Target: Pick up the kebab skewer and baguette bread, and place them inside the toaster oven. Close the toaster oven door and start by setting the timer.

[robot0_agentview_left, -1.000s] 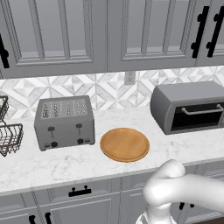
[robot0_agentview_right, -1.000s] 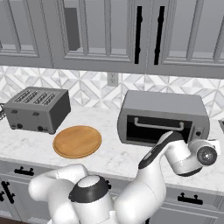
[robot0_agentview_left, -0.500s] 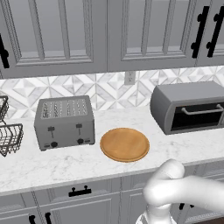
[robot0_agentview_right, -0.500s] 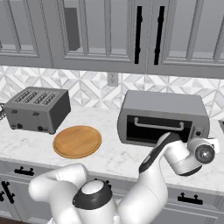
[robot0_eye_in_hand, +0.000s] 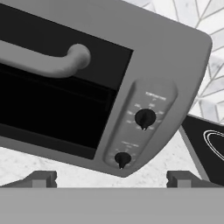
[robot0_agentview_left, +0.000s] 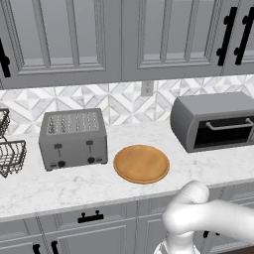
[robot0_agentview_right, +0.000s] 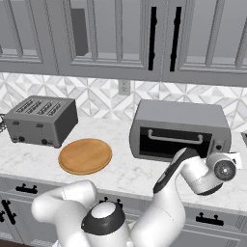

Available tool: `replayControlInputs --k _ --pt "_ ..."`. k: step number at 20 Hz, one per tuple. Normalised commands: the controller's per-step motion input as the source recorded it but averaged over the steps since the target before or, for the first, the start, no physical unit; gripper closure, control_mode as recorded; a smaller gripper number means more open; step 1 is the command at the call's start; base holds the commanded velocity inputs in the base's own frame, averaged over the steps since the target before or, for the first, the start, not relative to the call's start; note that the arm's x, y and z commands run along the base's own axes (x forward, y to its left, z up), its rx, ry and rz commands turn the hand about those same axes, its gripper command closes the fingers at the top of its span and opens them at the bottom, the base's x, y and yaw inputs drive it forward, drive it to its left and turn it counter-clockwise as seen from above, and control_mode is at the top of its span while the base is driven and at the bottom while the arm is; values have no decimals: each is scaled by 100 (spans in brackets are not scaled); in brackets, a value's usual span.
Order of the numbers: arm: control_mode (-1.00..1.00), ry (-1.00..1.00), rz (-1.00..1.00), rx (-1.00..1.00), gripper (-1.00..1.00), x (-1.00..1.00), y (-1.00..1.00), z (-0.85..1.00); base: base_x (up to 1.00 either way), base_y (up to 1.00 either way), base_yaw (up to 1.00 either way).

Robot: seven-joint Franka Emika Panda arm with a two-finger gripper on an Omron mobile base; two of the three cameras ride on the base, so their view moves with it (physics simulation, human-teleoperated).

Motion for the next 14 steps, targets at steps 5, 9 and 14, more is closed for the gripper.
replayControlInputs --k 5,9,14 --pt "-100 0 0 0 -100 3 -1 0 0 0 0" --pt "-100 -5 0 0 -100 0 -22 -6 0 0 0" --pt "-100 -10 2 0 -100 0 -20 -25 0 0 0"
